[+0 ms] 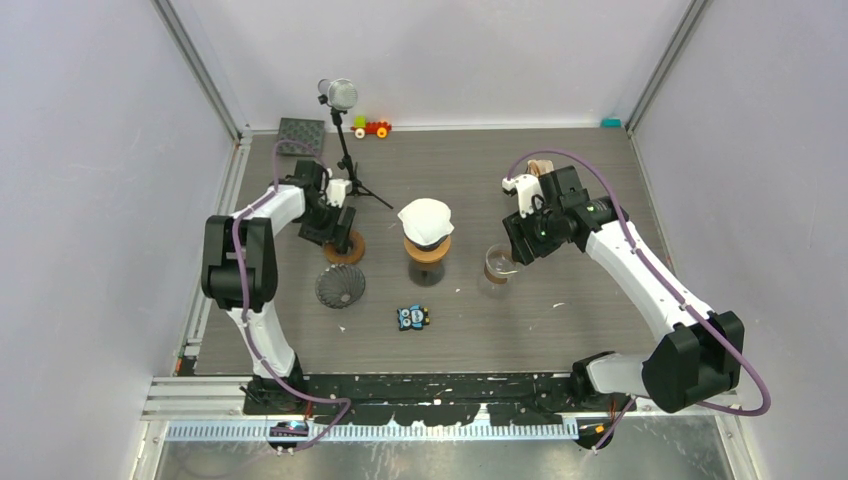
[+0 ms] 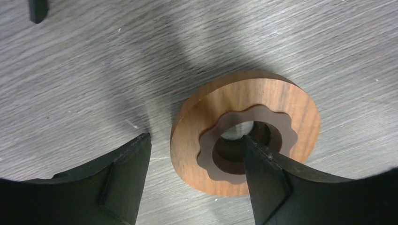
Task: Place the coffee filter in the dripper
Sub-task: Pick up the dripper holder from the center of the board.
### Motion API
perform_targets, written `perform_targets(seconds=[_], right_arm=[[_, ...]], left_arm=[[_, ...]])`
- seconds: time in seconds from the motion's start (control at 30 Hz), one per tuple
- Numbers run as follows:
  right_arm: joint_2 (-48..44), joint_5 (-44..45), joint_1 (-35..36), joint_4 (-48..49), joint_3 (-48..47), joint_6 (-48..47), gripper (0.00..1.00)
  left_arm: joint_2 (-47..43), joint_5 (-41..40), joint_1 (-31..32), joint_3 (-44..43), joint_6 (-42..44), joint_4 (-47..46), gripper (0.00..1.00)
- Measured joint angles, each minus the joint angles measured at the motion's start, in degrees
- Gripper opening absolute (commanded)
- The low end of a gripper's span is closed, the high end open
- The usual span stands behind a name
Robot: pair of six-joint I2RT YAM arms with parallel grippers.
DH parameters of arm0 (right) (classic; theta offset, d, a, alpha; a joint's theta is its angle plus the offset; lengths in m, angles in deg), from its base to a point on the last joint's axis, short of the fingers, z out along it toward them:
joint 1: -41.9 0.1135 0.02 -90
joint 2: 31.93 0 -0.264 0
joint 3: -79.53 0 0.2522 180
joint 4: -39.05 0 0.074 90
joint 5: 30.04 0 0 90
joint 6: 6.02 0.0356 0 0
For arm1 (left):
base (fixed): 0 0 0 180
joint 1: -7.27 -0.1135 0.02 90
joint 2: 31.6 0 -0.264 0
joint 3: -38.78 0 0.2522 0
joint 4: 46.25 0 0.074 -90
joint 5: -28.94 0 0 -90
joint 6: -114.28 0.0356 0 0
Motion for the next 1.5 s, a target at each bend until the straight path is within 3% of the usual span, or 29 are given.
perform_targets(seconds=[0.3, 0.5, 1.03, 1.5], right_arm=[[0.0, 0.0, 0.0, 0.02, 0.31, 0.02, 0.59], [-0.22, -0.02, 0.0, 0.0, 0.33, 0.02, 0.59], [-2.45, -1.68, 0.0, 0.68, -0.24, -0.04, 0.61], [-2.54, -5.07, 0.0, 2.16, -2.32, 0.04, 0.6]], left_arm=[[1.22, 0.9, 0.0, -0.17, -0.33, 0.0, 0.45], [0.74, 1.05, -0.31, -0.15, -0.37, 0.11, 0.37], [-18.93, 2.62, -9.07, 0.02, -0.28, 2.49, 0.34], [-39.21, 11.5, -10.78, -0.13, 0.42, 16.55, 0.23]])
